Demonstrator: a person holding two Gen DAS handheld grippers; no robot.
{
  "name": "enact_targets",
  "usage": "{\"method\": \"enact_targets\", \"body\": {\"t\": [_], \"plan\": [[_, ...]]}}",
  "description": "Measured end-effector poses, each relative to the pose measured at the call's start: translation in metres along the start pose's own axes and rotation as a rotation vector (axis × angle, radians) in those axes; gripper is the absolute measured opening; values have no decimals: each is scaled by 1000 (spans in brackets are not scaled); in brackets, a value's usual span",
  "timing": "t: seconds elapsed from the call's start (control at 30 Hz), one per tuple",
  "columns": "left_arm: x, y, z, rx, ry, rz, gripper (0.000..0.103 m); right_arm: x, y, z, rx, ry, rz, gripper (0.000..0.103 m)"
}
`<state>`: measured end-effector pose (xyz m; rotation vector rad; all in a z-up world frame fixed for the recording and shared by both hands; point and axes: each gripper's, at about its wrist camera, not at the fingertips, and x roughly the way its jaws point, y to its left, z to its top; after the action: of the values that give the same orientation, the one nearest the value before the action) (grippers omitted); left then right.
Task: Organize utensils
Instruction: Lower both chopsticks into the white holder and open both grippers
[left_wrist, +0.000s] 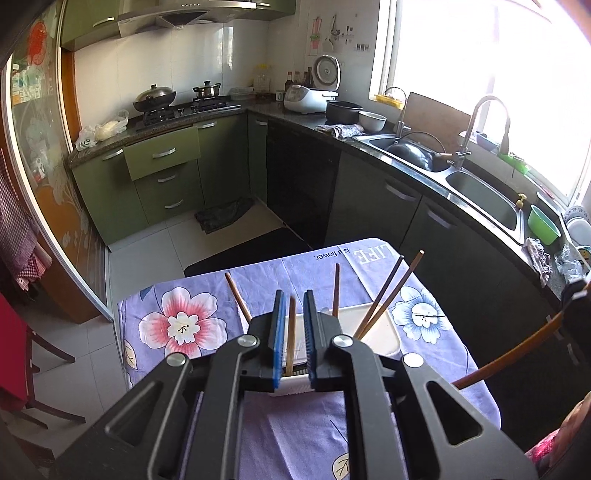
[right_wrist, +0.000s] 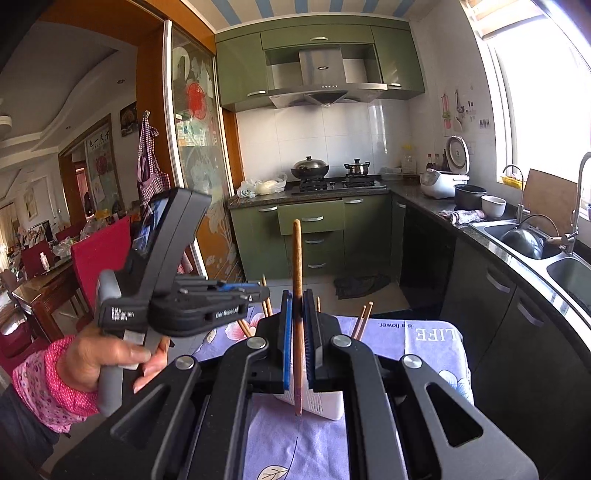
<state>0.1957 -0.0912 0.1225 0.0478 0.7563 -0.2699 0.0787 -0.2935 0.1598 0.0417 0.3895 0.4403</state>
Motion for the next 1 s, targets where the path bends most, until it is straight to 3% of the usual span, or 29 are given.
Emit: {"method": "enact_targets", "body": {"t": [0.1,0.27,0.4,0.73,1.0], "plan": [[-4,0,-4,3,-16,5,23,-1,-1,21,4,-38,-16,7],[-16,2,-8,8,-39,10,24,15,-10,54,21,-84,-66,6],[-21,-3,-14,24,-51,12,25,51,-25,59,46,-56,-97,7],[-21,-11,-39,32,-79,21,35,139,-48,-20,96,127,-114,7],[-16,-19,-52,28,-79,26,35,166,-44,-66,75,193,-131,7]]}}
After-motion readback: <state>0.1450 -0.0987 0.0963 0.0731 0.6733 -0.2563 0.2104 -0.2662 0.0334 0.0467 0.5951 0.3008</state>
